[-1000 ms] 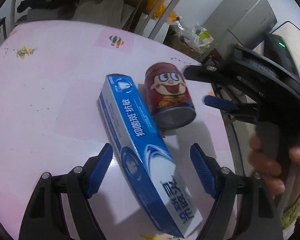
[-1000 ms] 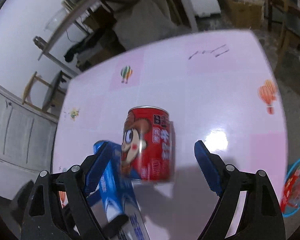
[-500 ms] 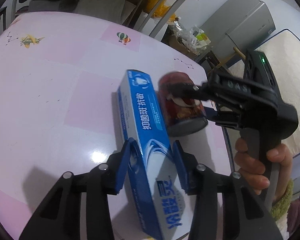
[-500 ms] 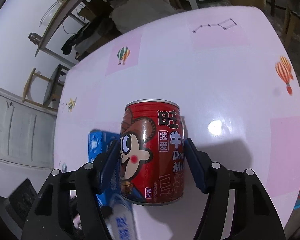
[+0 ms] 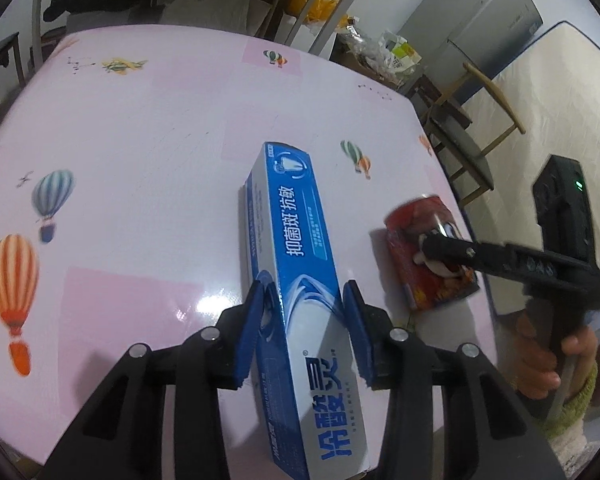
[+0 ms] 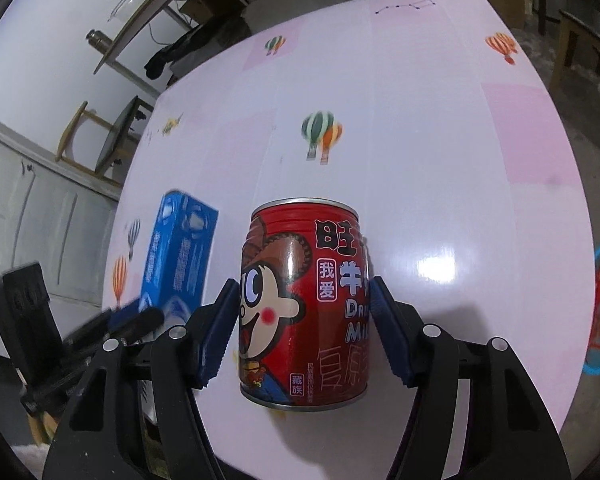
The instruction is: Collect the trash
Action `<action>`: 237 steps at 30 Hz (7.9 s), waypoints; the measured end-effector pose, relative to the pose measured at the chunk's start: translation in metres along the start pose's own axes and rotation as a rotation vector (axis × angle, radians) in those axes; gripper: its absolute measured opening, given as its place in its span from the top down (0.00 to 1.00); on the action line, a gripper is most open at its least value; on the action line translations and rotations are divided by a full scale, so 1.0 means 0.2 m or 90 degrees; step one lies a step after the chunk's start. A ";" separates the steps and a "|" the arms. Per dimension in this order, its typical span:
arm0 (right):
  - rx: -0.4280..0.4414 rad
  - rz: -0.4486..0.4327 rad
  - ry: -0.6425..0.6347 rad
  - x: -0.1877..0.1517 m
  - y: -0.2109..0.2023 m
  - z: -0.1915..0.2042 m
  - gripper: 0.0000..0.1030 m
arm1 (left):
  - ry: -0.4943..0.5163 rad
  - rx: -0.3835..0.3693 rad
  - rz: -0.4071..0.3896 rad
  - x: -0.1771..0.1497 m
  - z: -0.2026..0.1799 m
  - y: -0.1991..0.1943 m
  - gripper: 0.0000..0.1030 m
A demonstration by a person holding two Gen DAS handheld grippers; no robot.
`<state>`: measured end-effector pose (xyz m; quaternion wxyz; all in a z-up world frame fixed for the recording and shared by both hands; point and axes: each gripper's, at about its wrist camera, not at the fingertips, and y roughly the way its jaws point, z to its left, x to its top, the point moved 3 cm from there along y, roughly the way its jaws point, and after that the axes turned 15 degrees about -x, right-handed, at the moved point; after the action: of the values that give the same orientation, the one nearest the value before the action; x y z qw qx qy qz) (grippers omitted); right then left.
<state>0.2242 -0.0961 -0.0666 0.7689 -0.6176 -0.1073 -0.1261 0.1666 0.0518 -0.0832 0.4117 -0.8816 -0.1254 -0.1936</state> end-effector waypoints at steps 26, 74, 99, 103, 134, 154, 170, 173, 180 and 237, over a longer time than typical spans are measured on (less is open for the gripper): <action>0.046 0.045 0.044 -0.09 0.07 -0.03 0.37 | 0.048 0.101 0.012 0.06 0.03 0.13 0.58; 0.088 -0.037 0.075 -0.16 -0.14 -0.12 0.39 | 0.106 0.095 -0.073 0.06 -0.21 -0.04 0.68; -0.066 -0.142 0.616 -1.04 -0.40 -1.82 0.39 | 0.242 -0.179 0.252 0.06 -1.61 1.27 0.68; -0.054 -0.114 0.636 -1.03 -0.24 -1.92 0.39 | 0.213 -0.169 0.317 -0.03 -1.68 1.58 0.68; -0.196 -0.232 0.514 -1.10 -0.47 -1.89 0.29 | 0.297 -0.191 0.143 -0.07 -1.57 0.82 0.19; -0.369 -0.381 0.201 -1.20 -0.83 -0.56 0.08 | 0.208 -0.018 -0.107 -0.42 -0.99 -0.08 0.05; -0.542 -0.334 0.222 -1.31 -0.78 -0.56 0.08 | 0.212 0.087 -0.076 -0.57 -1.01 0.01 0.05; -0.550 -0.323 0.234 -1.33 -0.77 -0.58 0.08 | 0.209 0.088 -0.050 -0.59 -1.02 0.05 0.05; -0.557 -0.303 0.259 -1.36 -0.74 -0.63 0.08 | 0.215 0.110 -0.037 -0.59 -1.03 0.10 0.05; -0.576 -0.307 0.289 -1.38 -0.78 -0.70 0.08 | 0.231 0.169 -0.055 -0.57 -1.03 0.11 0.05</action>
<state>-0.0865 -0.2477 -0.0402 0.3806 -0.8013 -0.0124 -0.4614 0.0251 -0.1286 -0.0289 0.5314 -0.7642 -0.1115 -0.3481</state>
